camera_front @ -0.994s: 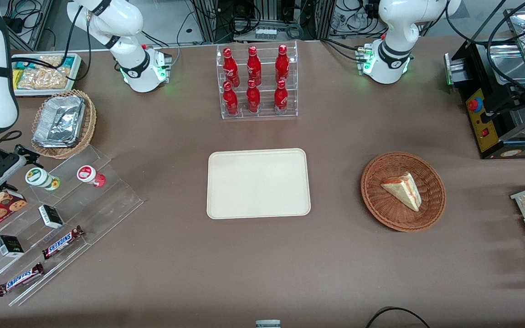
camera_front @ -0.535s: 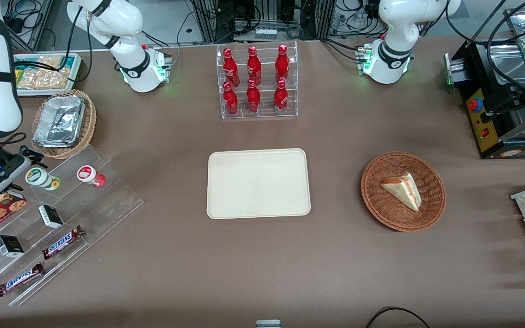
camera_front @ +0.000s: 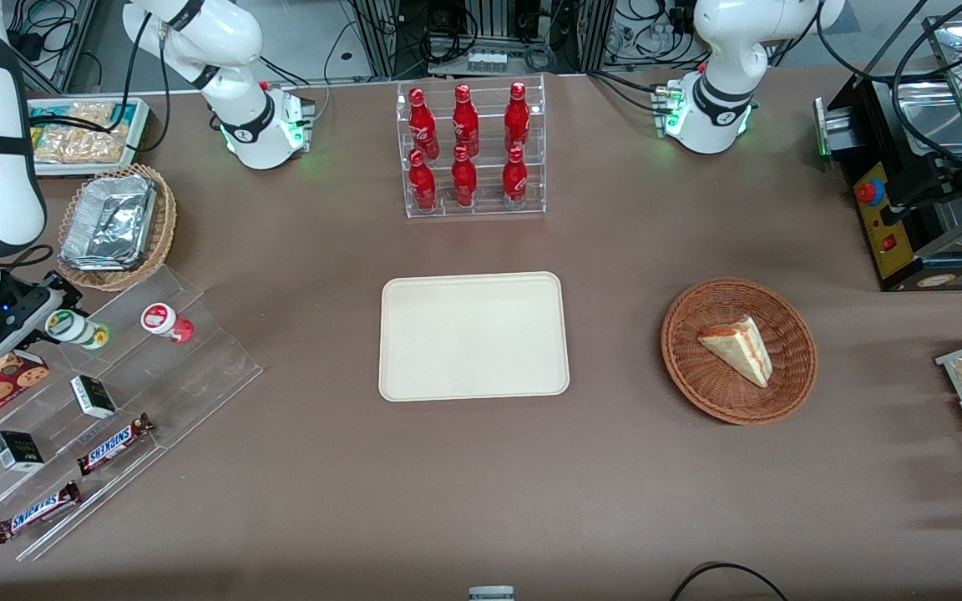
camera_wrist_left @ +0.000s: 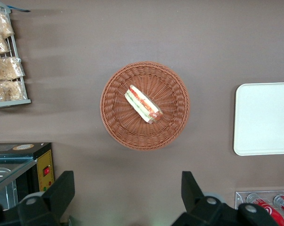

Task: Place green gum on tray
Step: 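Lower the open right gripper around the green-and-white gum canister and close, then lift the gum canister with the right gripper and carry it over the cream tray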

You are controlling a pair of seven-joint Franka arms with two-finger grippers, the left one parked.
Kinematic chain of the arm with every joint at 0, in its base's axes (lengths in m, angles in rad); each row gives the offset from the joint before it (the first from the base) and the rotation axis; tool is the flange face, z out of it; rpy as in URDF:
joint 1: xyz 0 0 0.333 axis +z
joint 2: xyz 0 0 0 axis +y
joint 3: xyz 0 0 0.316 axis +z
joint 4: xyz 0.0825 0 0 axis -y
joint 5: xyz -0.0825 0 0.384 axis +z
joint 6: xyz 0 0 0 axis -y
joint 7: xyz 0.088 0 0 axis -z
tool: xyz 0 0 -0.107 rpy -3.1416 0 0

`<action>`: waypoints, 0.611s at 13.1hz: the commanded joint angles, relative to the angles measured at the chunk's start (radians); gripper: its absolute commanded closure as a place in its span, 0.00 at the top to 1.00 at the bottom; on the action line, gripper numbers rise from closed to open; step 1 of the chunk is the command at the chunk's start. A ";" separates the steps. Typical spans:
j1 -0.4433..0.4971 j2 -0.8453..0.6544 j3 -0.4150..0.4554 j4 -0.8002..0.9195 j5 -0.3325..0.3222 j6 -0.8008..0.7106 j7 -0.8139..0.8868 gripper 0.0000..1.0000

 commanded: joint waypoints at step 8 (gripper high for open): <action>0.110 -0.025 0.010 0.152 -0.037 -0.266 0.242 0.03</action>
